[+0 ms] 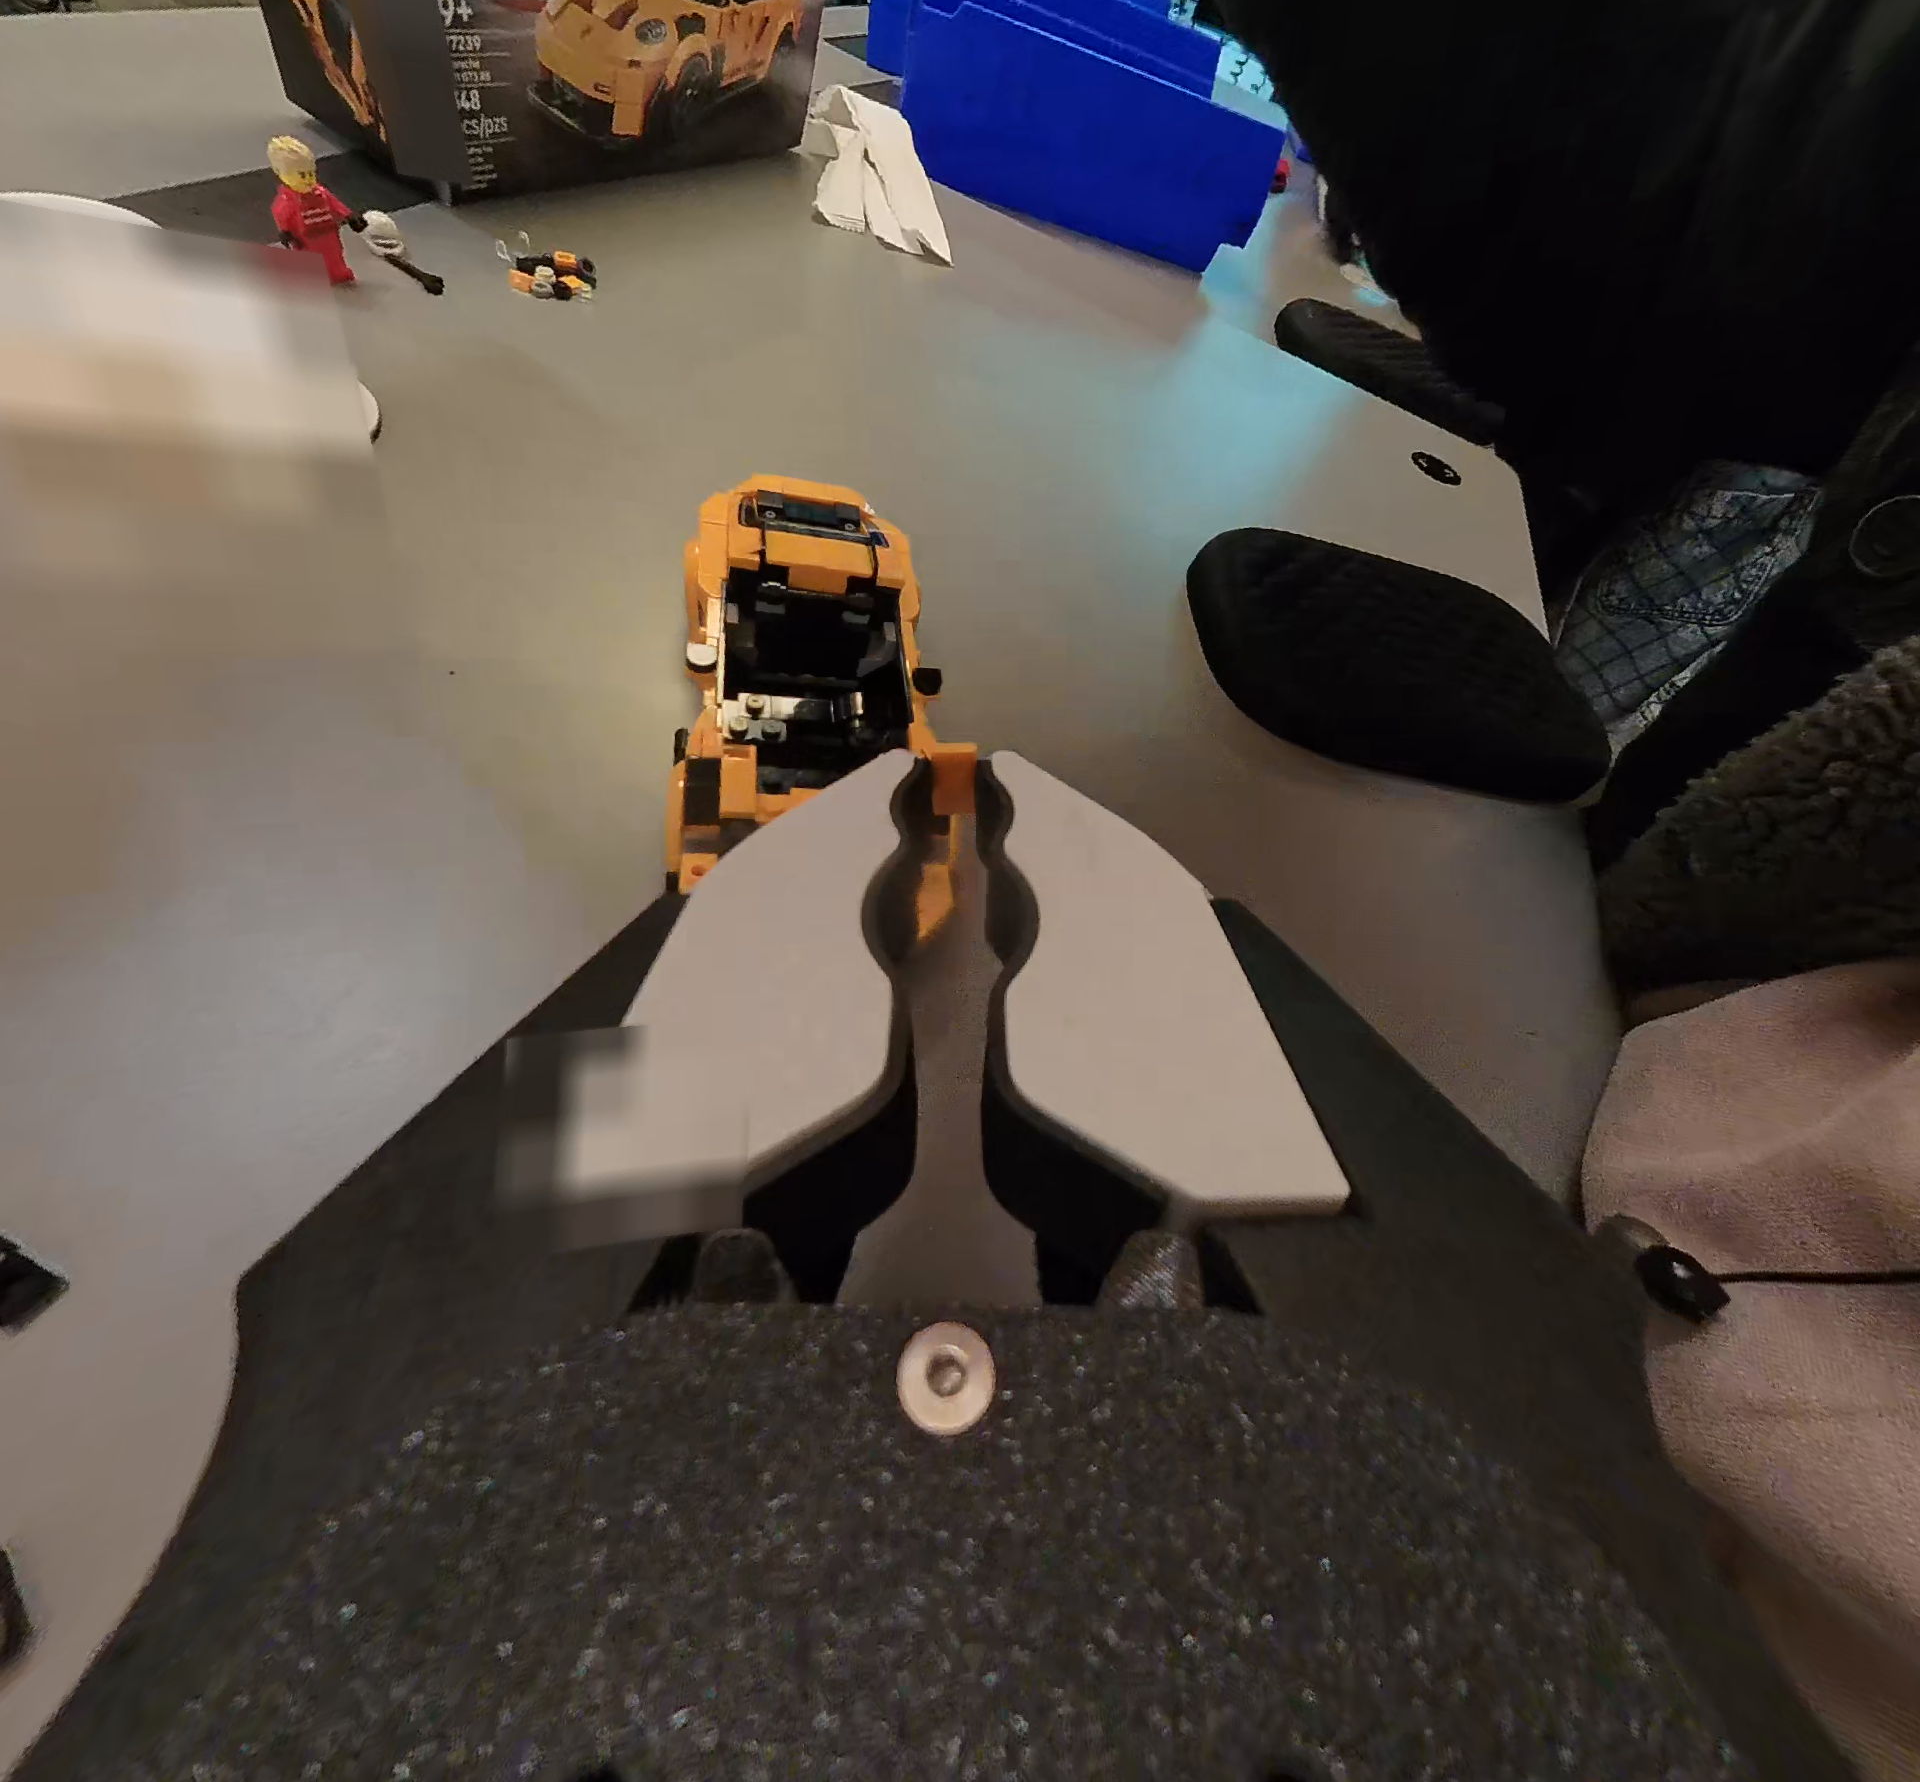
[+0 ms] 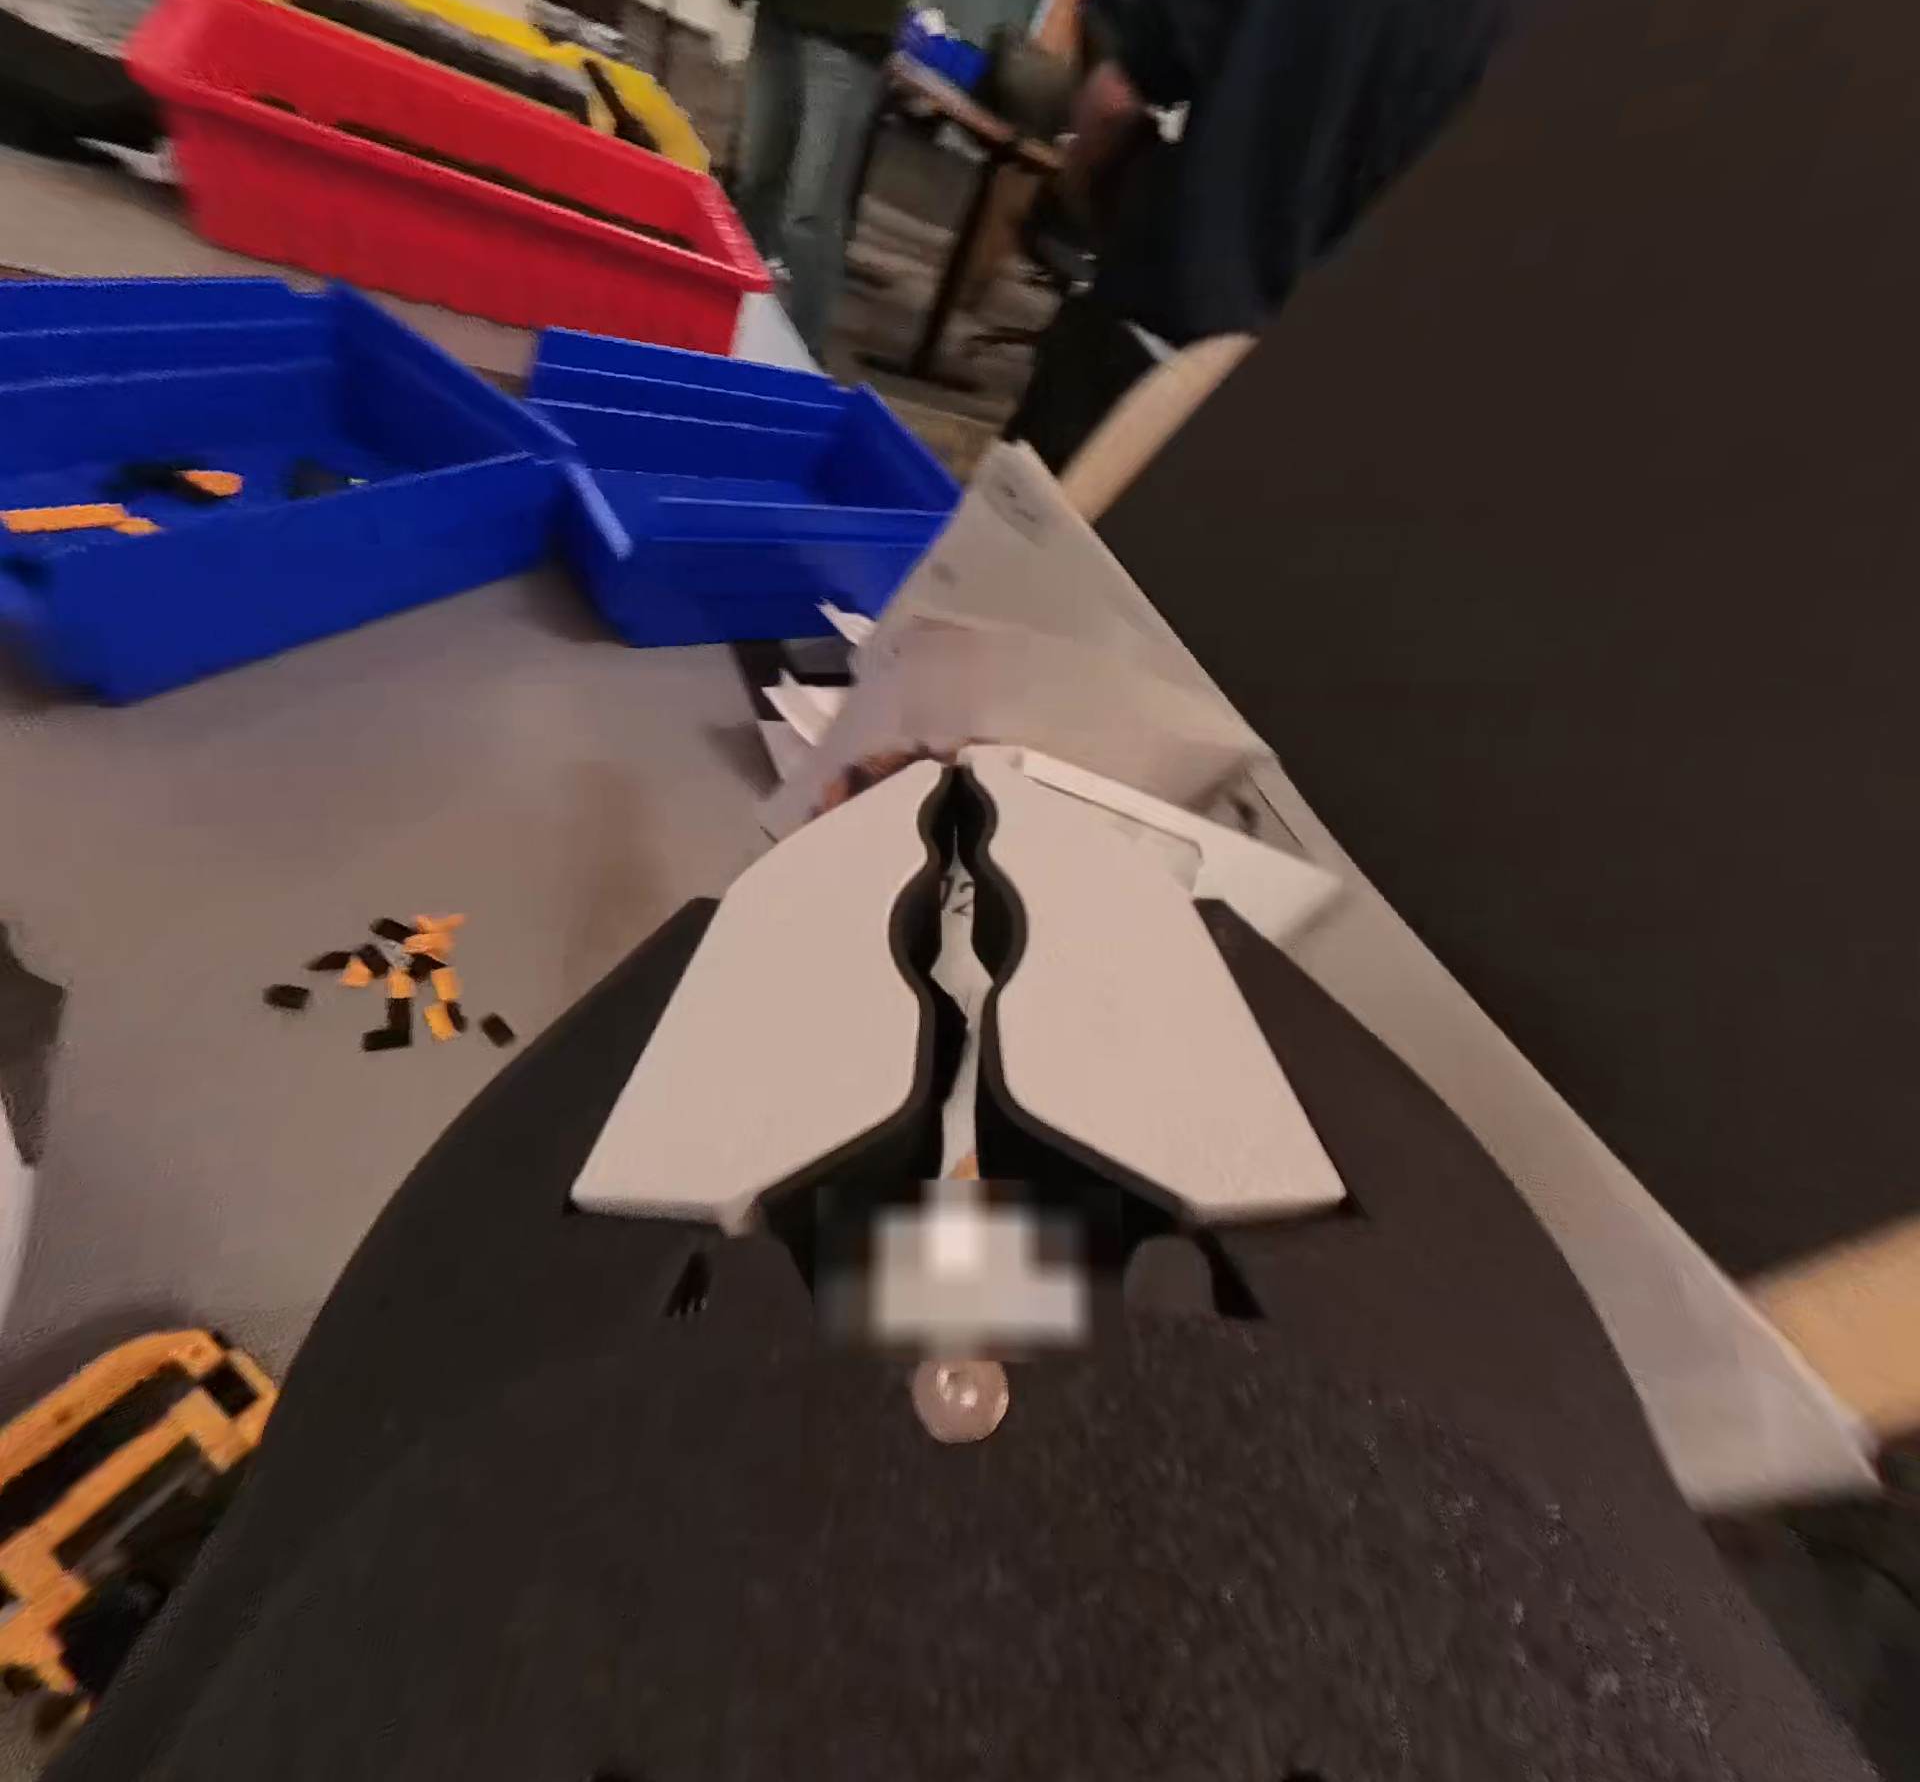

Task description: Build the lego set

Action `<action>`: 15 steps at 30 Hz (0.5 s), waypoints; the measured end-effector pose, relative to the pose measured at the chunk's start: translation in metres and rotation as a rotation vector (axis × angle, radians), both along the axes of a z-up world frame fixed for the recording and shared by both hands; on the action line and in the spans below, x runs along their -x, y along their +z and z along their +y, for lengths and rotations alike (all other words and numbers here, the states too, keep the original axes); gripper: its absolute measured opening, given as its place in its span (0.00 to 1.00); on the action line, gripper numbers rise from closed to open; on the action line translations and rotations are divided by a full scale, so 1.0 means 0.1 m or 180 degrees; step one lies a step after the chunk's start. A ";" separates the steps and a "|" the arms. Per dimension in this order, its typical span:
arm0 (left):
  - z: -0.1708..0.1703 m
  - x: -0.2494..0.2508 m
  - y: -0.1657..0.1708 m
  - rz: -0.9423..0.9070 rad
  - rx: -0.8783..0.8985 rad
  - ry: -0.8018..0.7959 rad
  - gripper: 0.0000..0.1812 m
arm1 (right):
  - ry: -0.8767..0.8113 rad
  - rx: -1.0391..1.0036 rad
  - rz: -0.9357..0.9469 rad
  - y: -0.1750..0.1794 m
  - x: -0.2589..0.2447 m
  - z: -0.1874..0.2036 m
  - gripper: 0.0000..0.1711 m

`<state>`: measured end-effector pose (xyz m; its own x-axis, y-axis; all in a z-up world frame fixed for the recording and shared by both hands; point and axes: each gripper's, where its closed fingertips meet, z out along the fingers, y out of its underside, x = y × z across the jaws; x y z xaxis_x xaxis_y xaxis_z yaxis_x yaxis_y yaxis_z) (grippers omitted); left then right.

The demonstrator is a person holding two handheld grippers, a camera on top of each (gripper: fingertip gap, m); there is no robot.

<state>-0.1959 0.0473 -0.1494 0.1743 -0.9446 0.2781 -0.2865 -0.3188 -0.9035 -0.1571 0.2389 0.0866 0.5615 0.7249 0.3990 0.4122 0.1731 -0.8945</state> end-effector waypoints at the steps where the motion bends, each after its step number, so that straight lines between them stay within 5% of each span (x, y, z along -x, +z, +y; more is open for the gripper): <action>1: 0.00 0.00 0.01 0.0000 -0.0015 -0.0004 0.04 | 0.0104 0.0019 -0.0064 0.01 0.20 0.02 0.00; 8: -0.01 0.02 0.03 -0.0026 -0.0032 -0.0016 0.04 | 0.0422 0.0302 -0.0413 -0.39 1.38 0.63 0.00; 10: -0.02 0.02 0.04 -0.0037 -0.0021 -0.0025 0.04 | 0.0631 0.0223 -0.0416 -0.42 1.50 0.60 0.08; 15: -0.08 0.02 0.12 -0.0119 -0.0038 -0.0088 0.04 | 0.0731 -0.0280 0.0628 0.41 0.83 0.18 0.11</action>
